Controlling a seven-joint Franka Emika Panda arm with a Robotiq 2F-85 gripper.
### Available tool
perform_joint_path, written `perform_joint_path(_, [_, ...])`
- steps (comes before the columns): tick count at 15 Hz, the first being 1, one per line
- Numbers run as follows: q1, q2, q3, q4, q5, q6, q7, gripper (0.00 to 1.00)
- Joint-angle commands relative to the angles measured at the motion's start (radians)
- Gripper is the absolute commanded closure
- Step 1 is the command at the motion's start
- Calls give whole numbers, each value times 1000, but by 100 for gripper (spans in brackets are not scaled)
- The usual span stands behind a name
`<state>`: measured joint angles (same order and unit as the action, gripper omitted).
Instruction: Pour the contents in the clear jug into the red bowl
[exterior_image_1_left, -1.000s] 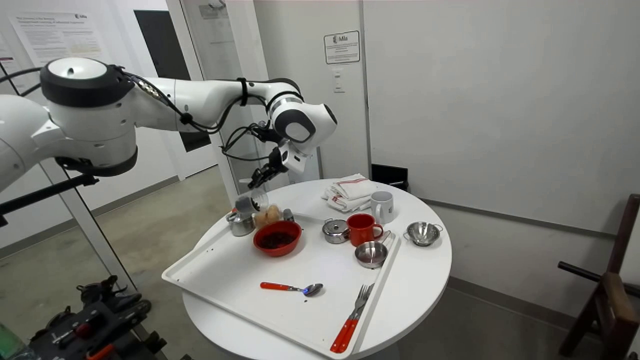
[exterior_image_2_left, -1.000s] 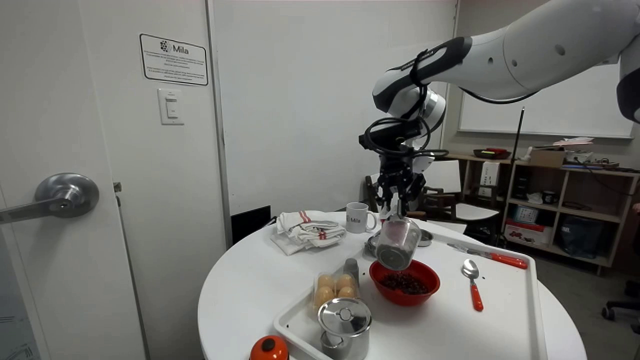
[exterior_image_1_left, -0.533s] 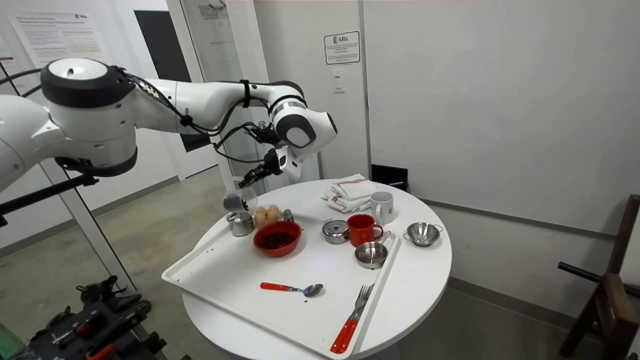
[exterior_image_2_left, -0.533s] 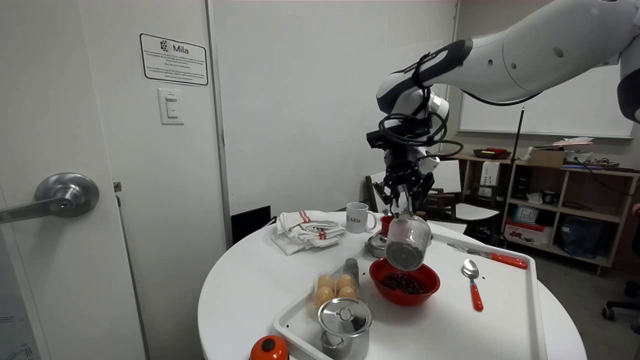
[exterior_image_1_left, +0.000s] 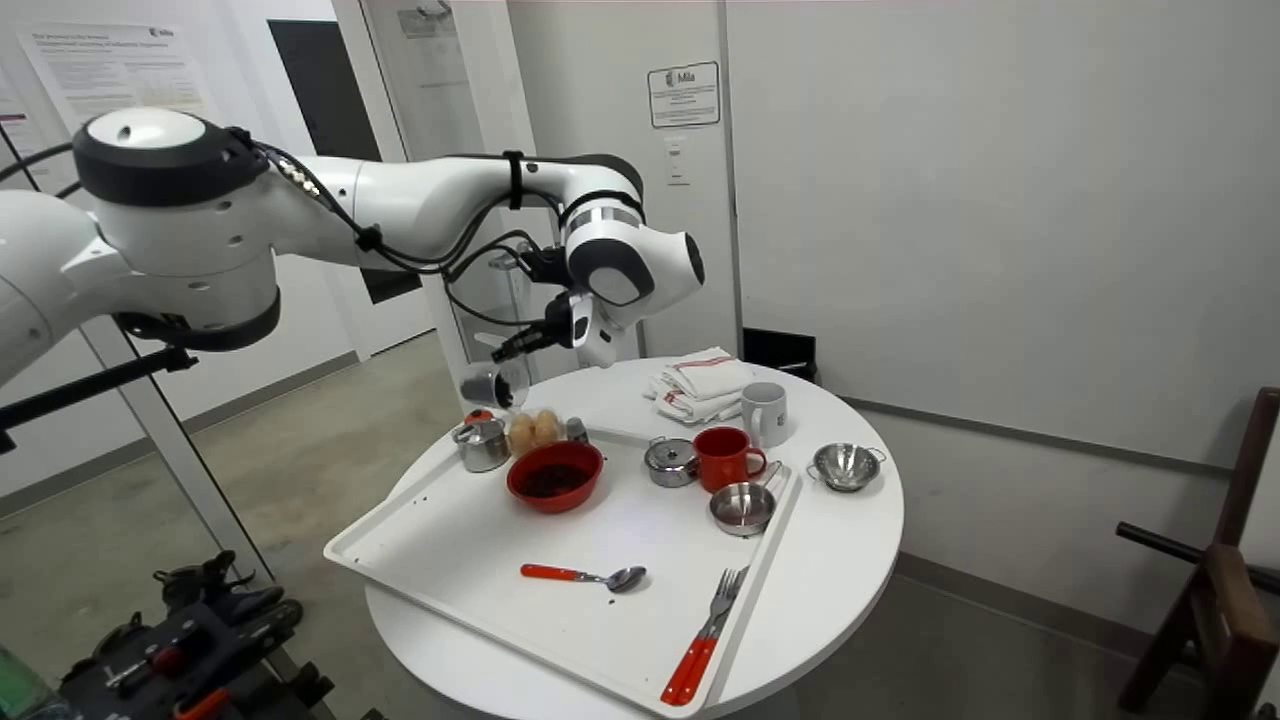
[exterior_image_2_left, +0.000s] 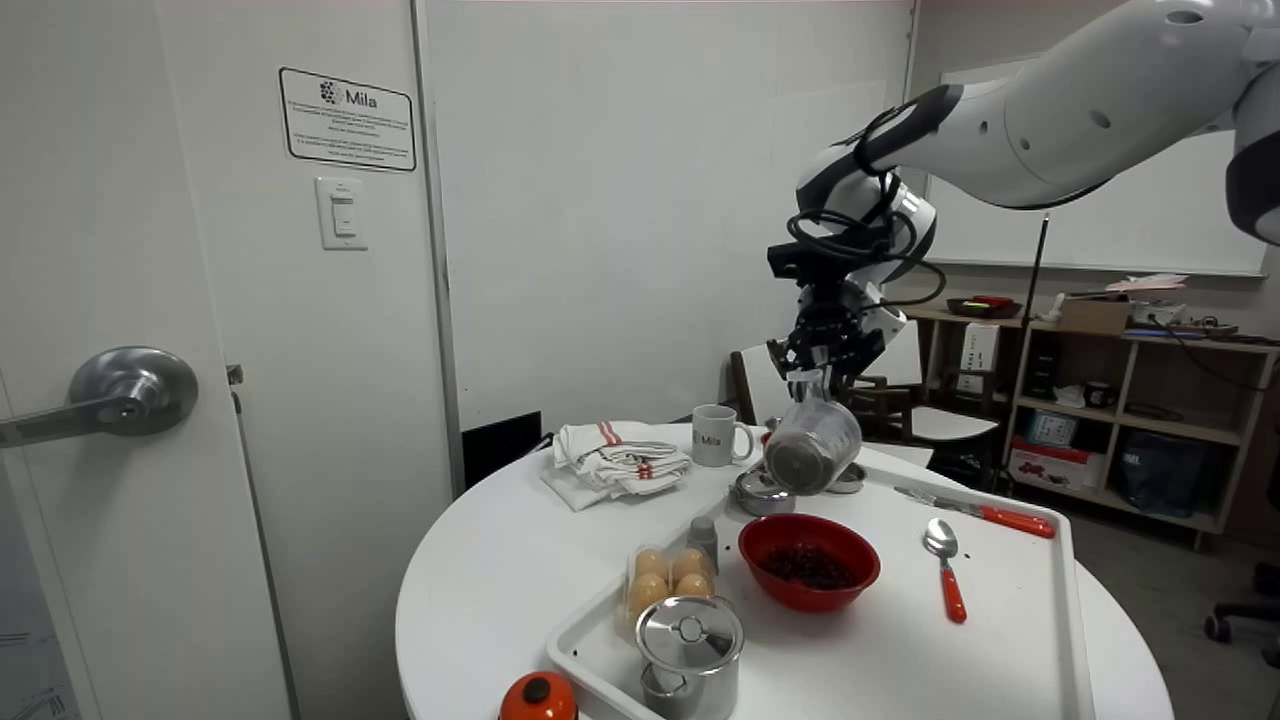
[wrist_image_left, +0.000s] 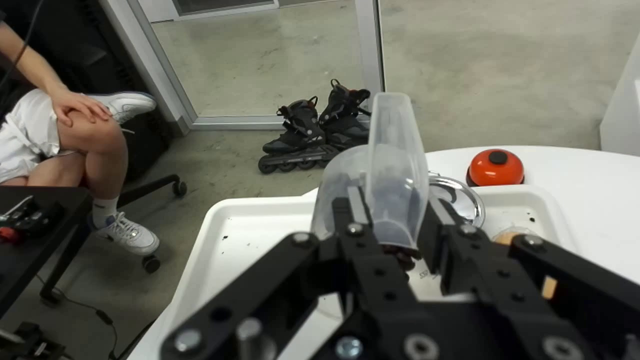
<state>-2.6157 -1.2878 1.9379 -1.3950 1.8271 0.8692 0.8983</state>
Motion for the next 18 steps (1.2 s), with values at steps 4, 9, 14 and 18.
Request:
perform_joint_path(4, [0,-56,-48,-53,176,-99,-5,93])
perform_joint_path(9, [0,-96,-72,-98,291,-154,4,93])
perform_joint_path(14, [0,-129,-91,-112,369,-185,13,93])
perform_joint_path(18, [0,-150,-101,-117,423,-219,16,93])
